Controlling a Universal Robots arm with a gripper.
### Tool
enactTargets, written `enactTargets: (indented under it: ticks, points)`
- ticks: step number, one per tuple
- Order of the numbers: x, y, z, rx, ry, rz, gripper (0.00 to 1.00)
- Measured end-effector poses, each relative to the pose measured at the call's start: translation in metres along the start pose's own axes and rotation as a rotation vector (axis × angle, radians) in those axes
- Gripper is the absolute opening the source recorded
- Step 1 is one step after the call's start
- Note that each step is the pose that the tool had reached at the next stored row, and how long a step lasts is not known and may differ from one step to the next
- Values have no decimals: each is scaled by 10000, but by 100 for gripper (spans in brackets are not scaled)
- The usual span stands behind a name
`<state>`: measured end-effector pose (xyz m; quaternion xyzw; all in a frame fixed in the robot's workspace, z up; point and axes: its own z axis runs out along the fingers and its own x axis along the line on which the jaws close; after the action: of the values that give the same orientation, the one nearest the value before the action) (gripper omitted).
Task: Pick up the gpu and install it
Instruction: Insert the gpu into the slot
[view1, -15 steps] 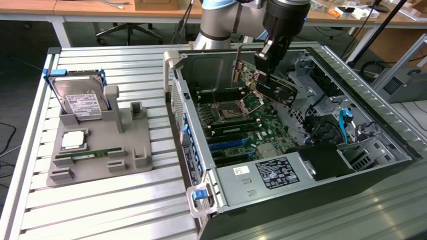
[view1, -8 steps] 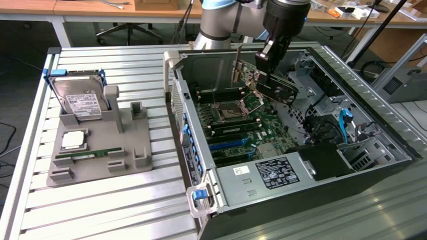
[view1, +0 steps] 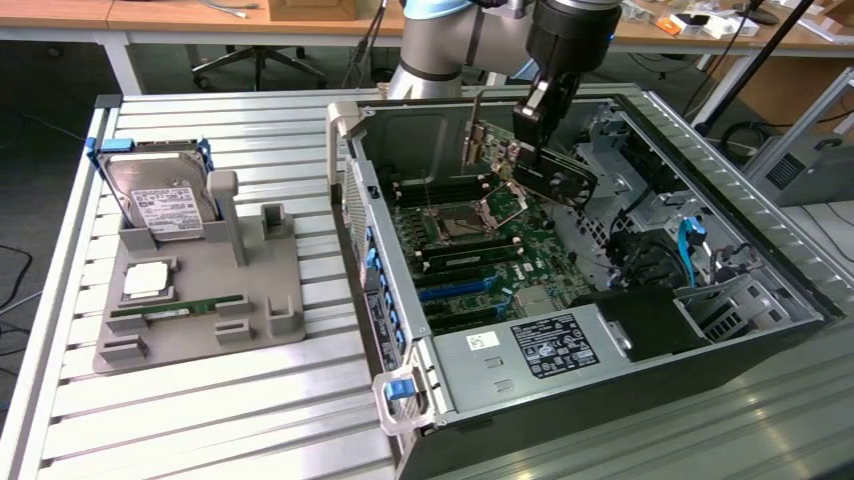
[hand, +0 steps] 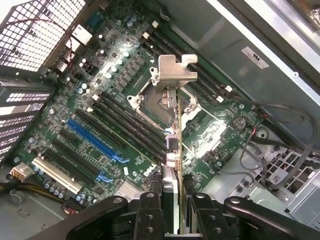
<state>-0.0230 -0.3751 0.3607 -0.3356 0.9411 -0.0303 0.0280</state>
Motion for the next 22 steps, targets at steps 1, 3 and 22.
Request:
enactTargets:
  ticks: [1, 3, 22]
  points:
    - [0, 0, 0, -1, -3, -37, 27]
    - [0, 0, 0, -3, -6, -85, 27]
    - [-6, -5, 1, -24, -56, -739, 27]
